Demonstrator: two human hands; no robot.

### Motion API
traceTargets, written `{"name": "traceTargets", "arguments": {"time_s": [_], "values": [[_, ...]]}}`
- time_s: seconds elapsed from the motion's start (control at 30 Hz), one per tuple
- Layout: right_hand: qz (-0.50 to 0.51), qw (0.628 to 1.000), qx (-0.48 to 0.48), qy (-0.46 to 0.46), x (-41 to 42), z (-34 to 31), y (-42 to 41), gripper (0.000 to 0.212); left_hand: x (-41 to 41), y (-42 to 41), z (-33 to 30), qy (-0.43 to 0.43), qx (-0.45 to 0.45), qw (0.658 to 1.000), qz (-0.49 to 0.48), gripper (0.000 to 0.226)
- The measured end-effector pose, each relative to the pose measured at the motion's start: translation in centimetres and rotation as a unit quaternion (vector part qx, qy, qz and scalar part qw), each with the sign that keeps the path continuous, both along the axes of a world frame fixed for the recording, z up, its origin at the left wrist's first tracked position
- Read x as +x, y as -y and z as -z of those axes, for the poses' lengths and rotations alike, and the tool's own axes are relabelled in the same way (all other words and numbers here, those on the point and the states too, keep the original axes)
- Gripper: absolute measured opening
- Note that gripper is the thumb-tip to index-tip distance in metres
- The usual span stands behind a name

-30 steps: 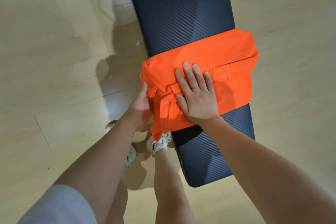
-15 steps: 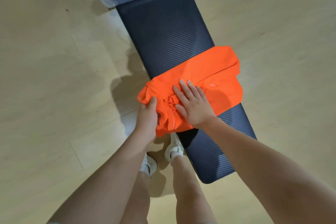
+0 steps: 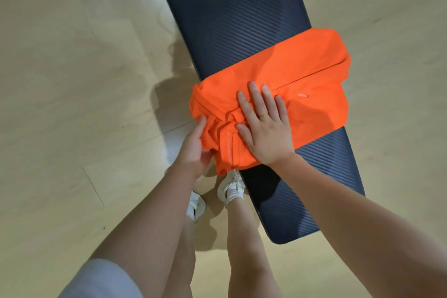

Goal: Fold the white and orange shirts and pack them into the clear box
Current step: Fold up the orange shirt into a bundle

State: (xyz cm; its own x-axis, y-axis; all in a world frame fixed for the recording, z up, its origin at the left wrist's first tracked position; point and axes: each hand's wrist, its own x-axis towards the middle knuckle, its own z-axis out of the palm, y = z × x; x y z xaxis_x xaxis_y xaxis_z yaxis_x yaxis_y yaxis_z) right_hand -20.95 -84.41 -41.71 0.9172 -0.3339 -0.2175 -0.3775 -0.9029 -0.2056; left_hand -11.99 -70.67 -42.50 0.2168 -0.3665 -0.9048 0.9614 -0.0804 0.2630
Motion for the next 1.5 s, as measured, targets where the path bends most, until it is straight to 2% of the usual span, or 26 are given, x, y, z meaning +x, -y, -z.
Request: {"name": "traceTargets", "arguments": {"time_s": [0.2, 0.3, 0.37, 0.43, 0.6, 0.7, 0.77, 0.83, 0.93, 1.03, 1.07, 1.13, 1.17, 1.2, 1.27, 1.3, 1.33, 1.37, 1.43, 1.47, 1.5], "values": [[0.008, 1.000, 0.025, -0.017, 0.1, -0.8, 0.1, 0.059, -0.1, -1.3, -2.3, 0.020, -0.024, 0.998, -0.054, 0.045], [0.013, 0.998, 0.049, -0.032, 0.1, -1.1, 0.2, 0.060, -0.3, -0.7, -3.3, 0.109, 0.042, 0.991, -0.068, 0.041], [0.015, 0.997, 0.058, -0.040, 0.2, -1.2, 0.2, 0.060, -0.7, -0.1, -3.8, 0.186, 0.127, 0.971, -0.081, 0.041], [0.019, 0.997, 0.066, -0.047, 0.3, -1.3, 0.2, 0.060, -1.5, 0.4, -4.3, 0.228, 0.177, 0.952, -0.108, 0.041], [0.021, 0.994, 0.087, -0.061, 0.4, -1.7, 0.3, 0.061, -3.1, 1.0, -5.8, 0.221, 0.150, 0.953, -0.145, 0.064], [0.021, 0.992, 0.102, -0.068, 0.5, -2.0, 0.4, 0.062, -3.0, 1.3, -6.4, 0.270, 0.156, 0.943, -0.116, 0.057], [0.022, 0.989, 0.127, -0.068, 0.7, -2.5, 0.6, 0.062, -2.7, 1.7, -7.2, 0.338, 0.167, 0.925, -0.053, 0.041], [0.033, 0.983, 0.176, -0.050, 0.7, -3.0, 1.0, 0.061, -2.6, 2.5, -8.5, 0.378, 0.173, 0.909, 0.005, 0.034], [0.108, 0.951, 0.290, 0.022, 0.6, -4.5, 1.6, 0.053, -2.4, 4.0, -10.3, 0.410, 0.176, 0.890, 0.100, 0.036], [0.225, 0.886, 0.400, 0.067, 0.3, -6.8, 2.1, 0.055, -2.3, 5.9, -12.2, 0.449, 0.153, 0.864, 0.170, 0.038], [0.266, 0.848, 0.453, 0.072, 0.1, -7.6, 2.4, 0.053, -2.1, 6.8, -12.8, 0.465, 0.154, 0.849, 0.197, 0.038], [0.353, 0.744, 0.563, 0.076, -0.2, -9.2, 3.1, 0.040, -1.6, 8.8, -13.4, 0.468, 0.151, 0.832, 0.257, 0.041], [0.395, 0.698, 0.593, 0.072, -0.4, -9.7, 3.6, 0.033, -1.4, 10.0, -13.6, 0.439, 0.129, 0.844, 0.279, 0.045], [0.426, 0.675, 0.598, 0.073, -0.6, -9.9, 4.2, 0.029, -1.3, 11.3, -13.9, 0.383, 0.090, 0.874, 0.285, 0.050], [0.476, 0.675, 0.558, 0.083, -1.1, -9.4, 5.6, 0.023, -1.1, 13.8, -14.5, 0.227, 0.023, 0.939, 0.258, 0.060], [0.499, 0.677, 0.536, 0.077, -1.3, -9.2, 6.4, 0.026, -1.0, 14.9, -14.6, 0.167, 0.011, 0.955, 0.247, 0.063], [0.513, 0.679, 0.522, 0.063, -1.6, -9.0, 7.0, 0.037, -0.7, 15.7, -14.7, 0.143, 0.004, 0.958, 0.249, 0.063], [0.522, 0.678, 0.514, 0.046, -1.9, -8.8, 7.4, 0.047, -0.3, 16.3, -14.4, 0.146, 0.000, 0.957, 0.251, 0.059], [0.534, 0.684, 0.496, 0.011, -2.5, -8.8, 7.7, 0.054, 0.8, 16.4, -13.5, 0.219, 0.026, 0.937, 0.271, 0.042], [0.537, 0.691, 0.484, -0.004, -2.7, -8.9, 7.6, 0.054, 1.2, 16.2, -12.9, 0.276, 0.049, 0.911, 0.302, 0.035], [0.535, 0.700, 0.472, -0.017, -2.9, -8.8, 7.4, 0.055, 1.6, 15.8, -12.1, 0.337, 0.071, 0.869, 0.355, 0.032]]}}
